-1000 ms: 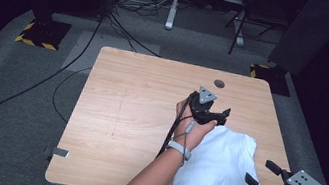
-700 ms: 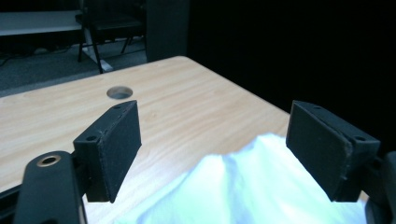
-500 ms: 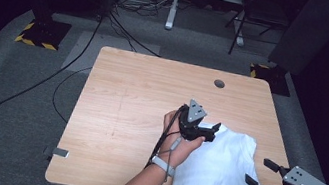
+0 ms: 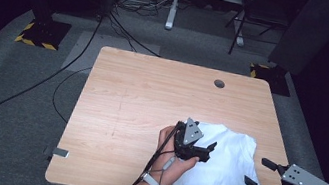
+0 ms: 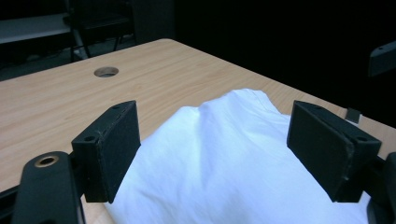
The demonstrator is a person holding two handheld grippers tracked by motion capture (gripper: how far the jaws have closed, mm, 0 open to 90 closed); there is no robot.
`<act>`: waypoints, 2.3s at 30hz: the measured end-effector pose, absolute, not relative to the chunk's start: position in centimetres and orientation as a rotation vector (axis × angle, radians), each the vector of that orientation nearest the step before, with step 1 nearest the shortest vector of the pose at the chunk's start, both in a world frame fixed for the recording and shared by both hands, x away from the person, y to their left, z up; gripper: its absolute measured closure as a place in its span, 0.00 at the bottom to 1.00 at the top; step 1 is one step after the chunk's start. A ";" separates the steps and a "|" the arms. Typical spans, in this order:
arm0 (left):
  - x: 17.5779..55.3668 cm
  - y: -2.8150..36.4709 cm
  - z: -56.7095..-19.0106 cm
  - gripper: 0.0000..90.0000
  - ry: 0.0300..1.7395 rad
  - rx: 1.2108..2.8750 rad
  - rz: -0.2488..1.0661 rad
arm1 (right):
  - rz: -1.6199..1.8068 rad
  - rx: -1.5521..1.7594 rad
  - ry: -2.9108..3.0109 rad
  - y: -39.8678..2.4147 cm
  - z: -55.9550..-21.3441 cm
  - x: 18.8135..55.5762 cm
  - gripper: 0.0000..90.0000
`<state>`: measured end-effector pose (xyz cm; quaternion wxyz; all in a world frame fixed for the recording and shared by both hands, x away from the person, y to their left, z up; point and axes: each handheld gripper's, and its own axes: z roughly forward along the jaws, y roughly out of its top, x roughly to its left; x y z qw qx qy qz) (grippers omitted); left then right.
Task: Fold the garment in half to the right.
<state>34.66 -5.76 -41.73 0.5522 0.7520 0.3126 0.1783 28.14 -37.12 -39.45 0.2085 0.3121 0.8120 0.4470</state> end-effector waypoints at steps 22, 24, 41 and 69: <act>31.0 -6.0 -44.9 0.22 0.587 1.861 0.380 | 1.215 0.865 2.309 -38.4 -40.9 28.7 0.14; 30.8 -6.5 -45.3 0.24 0.549 1.869 0.361 | 1.205 0.871 2.313 -38.6 -41.1 28.9 0.14; 30.8 -10.9 -49.9 0.32 0.514 2.101 0.290 | 1.166 0.837 2.427 -38.2 -43.8 29.9 0.14; 33.4 -9.1 -49.9 0.33 0.650 2.103 0.314 | 0.998 0.845 2.578 -36.8 -49.7 34.2 0.12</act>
